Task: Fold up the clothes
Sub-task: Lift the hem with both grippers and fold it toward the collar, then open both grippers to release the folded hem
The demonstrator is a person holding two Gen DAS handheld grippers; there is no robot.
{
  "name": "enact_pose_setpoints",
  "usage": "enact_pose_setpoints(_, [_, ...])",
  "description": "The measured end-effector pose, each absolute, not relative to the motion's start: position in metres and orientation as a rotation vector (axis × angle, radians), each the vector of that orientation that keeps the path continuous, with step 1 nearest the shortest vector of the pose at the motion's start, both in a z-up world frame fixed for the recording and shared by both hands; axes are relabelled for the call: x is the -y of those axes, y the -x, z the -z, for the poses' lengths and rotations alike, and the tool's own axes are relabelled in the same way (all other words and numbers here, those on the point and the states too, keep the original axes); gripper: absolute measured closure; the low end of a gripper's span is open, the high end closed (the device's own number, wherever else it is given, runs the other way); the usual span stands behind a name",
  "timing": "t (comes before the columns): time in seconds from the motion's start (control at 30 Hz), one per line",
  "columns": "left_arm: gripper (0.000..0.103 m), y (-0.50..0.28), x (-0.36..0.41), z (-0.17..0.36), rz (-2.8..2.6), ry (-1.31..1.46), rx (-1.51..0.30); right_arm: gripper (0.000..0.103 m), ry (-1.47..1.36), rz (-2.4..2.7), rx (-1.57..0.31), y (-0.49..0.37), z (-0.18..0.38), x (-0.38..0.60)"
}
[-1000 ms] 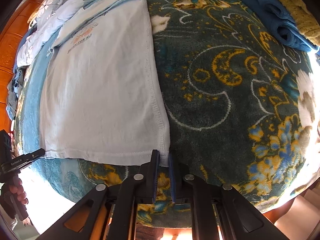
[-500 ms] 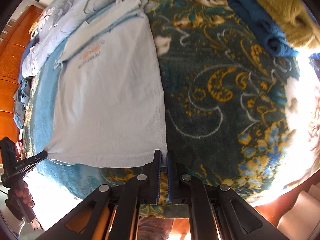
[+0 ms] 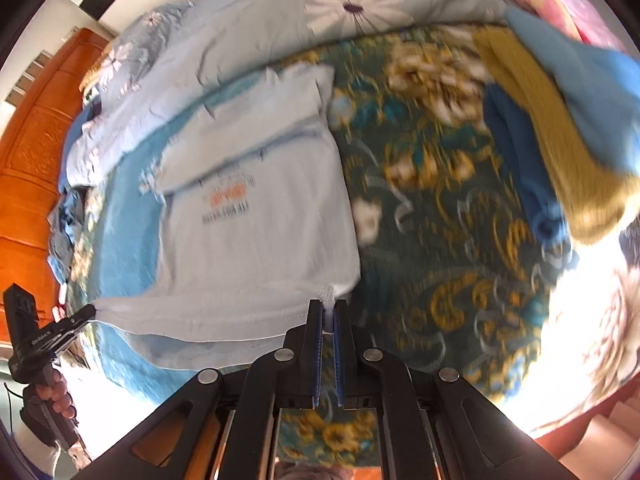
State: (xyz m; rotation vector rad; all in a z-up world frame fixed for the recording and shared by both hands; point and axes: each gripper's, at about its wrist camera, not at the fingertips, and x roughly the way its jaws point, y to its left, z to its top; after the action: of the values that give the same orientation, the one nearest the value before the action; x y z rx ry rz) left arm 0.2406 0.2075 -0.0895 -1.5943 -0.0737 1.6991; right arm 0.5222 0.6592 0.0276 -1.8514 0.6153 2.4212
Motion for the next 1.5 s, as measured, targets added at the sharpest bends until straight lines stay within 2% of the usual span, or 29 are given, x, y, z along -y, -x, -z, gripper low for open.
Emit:
enact_pose_setpoints(0.2, [0.100, -0.187, -0.251, 0.075, -1.725, 1.585, 0.079, 0.098, 1.835, -2.475, -0.605, -0.450, -0.043, -0.667])
enact_pose_setpoints(0.43, [0.100, -0.122, -0.311, 0.078, -1.764, 1.594, 0.057, 0.098, 1.866, -2.496, -0.577, -0.350, -0.035, -0.672])
enact_pose_setpoints(0.9, [0.100, -0.031, -0.412, 0.148, -1.785, 1.698, 0.006, 0.098, 1.995, -2.420, -0.549, -0.195, 0.035, -0.694])
enact_pose_setpoints(1.13, [0.099, -0.019, -0.427, 0.186, -1.785, 1.774, -0.022, 0.098, 2.062, -2.392, -0.515, -0.169, 0.074, -0.695])
enact_pose_setpoints(1.4, [0.098, -0.015, -0.422, 0.191, -1.768, 1.833, 0.055, 0.094, 2.088, -2.387, -0.503, -0.166, 0.090, -0.696])
enact_pose_setpoints(1.5, [0.091, -0.019, -0.419, 0.179, -1.749, 1.823, 0.068, 0.093, 2.050, -2.416, -0.499, -0.172, 0.079, -0.697])
